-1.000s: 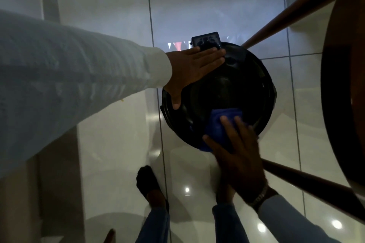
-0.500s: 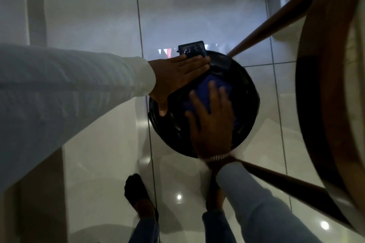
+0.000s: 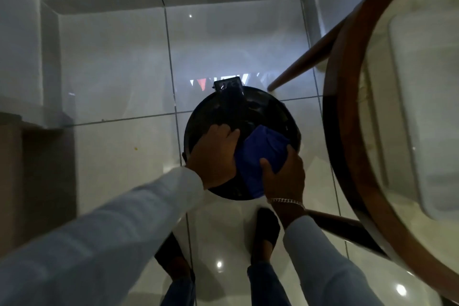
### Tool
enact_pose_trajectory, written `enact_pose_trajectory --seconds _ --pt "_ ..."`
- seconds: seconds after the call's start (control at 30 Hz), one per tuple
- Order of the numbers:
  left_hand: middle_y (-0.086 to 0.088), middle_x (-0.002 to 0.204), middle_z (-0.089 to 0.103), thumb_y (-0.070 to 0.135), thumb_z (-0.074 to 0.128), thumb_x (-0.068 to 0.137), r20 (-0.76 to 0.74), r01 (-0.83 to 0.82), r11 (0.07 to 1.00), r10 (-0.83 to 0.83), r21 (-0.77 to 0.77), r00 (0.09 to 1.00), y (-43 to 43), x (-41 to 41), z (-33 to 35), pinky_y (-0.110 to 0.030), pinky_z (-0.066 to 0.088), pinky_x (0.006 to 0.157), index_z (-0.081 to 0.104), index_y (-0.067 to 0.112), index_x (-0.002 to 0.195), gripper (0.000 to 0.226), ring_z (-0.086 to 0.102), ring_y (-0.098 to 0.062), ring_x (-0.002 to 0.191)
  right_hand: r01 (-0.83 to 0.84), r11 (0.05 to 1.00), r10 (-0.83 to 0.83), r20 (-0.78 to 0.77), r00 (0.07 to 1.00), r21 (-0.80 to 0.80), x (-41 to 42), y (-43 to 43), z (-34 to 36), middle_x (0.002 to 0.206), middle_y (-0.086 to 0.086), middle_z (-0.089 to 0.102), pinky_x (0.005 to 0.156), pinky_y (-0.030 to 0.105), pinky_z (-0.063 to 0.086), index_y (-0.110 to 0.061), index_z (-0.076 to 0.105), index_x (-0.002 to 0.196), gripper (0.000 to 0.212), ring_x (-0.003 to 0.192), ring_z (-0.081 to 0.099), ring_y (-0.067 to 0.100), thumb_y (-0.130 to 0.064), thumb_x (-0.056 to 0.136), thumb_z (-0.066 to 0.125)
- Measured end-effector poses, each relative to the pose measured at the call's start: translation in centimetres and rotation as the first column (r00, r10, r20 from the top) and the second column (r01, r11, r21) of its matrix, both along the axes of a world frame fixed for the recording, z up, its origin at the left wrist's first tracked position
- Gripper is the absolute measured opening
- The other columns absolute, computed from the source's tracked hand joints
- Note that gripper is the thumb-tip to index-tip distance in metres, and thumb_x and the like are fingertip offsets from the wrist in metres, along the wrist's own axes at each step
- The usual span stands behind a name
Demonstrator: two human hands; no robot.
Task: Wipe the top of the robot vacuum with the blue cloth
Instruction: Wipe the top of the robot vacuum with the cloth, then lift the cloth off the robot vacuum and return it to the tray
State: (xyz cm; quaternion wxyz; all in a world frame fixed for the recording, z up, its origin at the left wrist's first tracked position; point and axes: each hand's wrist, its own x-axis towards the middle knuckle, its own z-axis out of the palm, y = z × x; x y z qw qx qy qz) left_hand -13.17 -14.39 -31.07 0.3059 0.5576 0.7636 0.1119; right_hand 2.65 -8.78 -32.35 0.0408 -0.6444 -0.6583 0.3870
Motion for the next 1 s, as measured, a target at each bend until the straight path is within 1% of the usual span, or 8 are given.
enact_pose_trajectory --seconds 0.23,0.4,0.53,0.63,0.73,0.83,0.9,1.0 --pt "-0.009 0.074 0.06 0.016 0.076 0.07 0.295 -0.519 0.809 0.585 -0.275 0.755 1.2 3.0 0.9 -0.031 0.047 0.063 0.063 0.004 0.076 0.019 0.058 -0.022 0.073 0.026 0.984 -0.038 -0.062 0.997 -0.177 -0.5 1.5 3.1 0.108 0.016 0.063 0.083 0.03 0.046 -0.003 0.058 0.115 0.043 0.108 0.059 0.035 -0.016 0.078 0.075" --pt "0.003 0.074 0.067 0.014 0.08 0.069 0.522 -0.576 0.808 0.546 -0.122 0.655 1.2 1.1 10.0 -0.022 0.051 0.059 0.068 0.016 0.081 0.017 0.065 -0.014 0.07 0.029 0.997 -0.043 -0.205 0.978 -0.072 0.3 0.6 13.1 0.125 0.011 0.06 0.095 0.039 0.052 -0.007 0.052 0.13 0.062 0.113 0.058 0.028 -0.032 0.078 0.076" --pt "0.003 0.079 0.069 0.014 0.078 0.072 0.589 -0.536 0.843 0.41 0.049 0.697 4.0 2.4 19.6 -0.019 0.055 0.063 0.07 0.014 0.091 0.02 0.066 -0.002 0.071 0.048 0.969 0.012 -0.239 0.971 0.244 2.6 1.8 22.1 0.094 0.003 0.063 0.063 -0.003 0.041 -0.004 0.06 0.118 0.043 0.075 0.058 0.01 -0.02 0.081 0.074" --pt "0.004 0.078 0.068 0.016 0.074 0.075 0.567 -0.489 0.858 0.328 0.156 0.756 8.0 5.3 24.2 -0.012 0.05 0.06 0.069 0.013 0.09 0.016 0.063 0.002 0.068 0.14 0.929 -0.048 -0.263 0.964 0.343 4.9 4.9 26.3 0.087 -0.004 0.061 0.058 0.003 0.04 -0.01 0.063 0.111 0.032 0.073 0.057 0.012 -0.015 0.08 0.073" --pt "-0.007 0.103 0.071 0.015 0.066 0.08 0.555 -0.493 0.851 0.325 0.182 0.766 12.0 8.7 26.1 -0.033 0.053 0.085 0.066 0.014 0.106 0.026 0.065 -0.02 0.094 0.214 0.893 -0.128 -0.234 0.964 0.396 7.1 9.2 27.1 0.088 -0.004 0.059 0.07 0.016 0.044 -0.01 0.063 0.109 0.03 0.077 0.055 0.014 -0.015 0.081 0.072" --pt "-0.011 0.133 0.055 0.008 0.053 0.087 0.559 -0.492 0.863 0.353 0.114 0.75 14.9 11.8 25.6 -0.033 0.041 0.103 0.048 0.015 0.131 0.045 0.052 -0.026 0.121 0.295 0.925 -0.253 -0.189 0.949 0.24 8.8 13.2 25.2 0.087 -0.003 0.06 0.082 0.041 0.054 -0.016 0.062 0.099 0.019 0.088 0.06 0.023 -0.02 0.082 0.068" --pt "-0.013 0.138 0.05 0.007 0.049 0.088 0.531 -0.492 0.868 0.385 0.07 0.755 15.9 13.2 24.6 -0.038 0.04 0.106 0.041 0.014 0.136 0.049 0.047 -0.029 0.126 0.323 0.938 -0.299 -0.17 0.939 0.129 9.5 14.9 23.0 0.084 0.001 0.062 0.083 0.043 0.055 -0.019 0.061 0.09 0.014 0.091 0.063 0.027 -0.02 0.08 0.071" --pt "-0.013 0.138 0.049 0.009 0.05 0.086 0.518 -0.51 0.86 0.431 0.013 0.739 16.2 13.9 23.6 -0.043 0.042 0.105 0.039 0.013 0.136 0.051 0.047 -0.031 0.126 0.287 0.957 -0.282 -0.099 0.954 0.04 10.0 16.0 20.5 0.102 0.01 0.067 0.085 0.036 0.052 -0.01 0.065 0.108 0.035 0.091 0.06 0.024 -0.021 0.076 0.076"
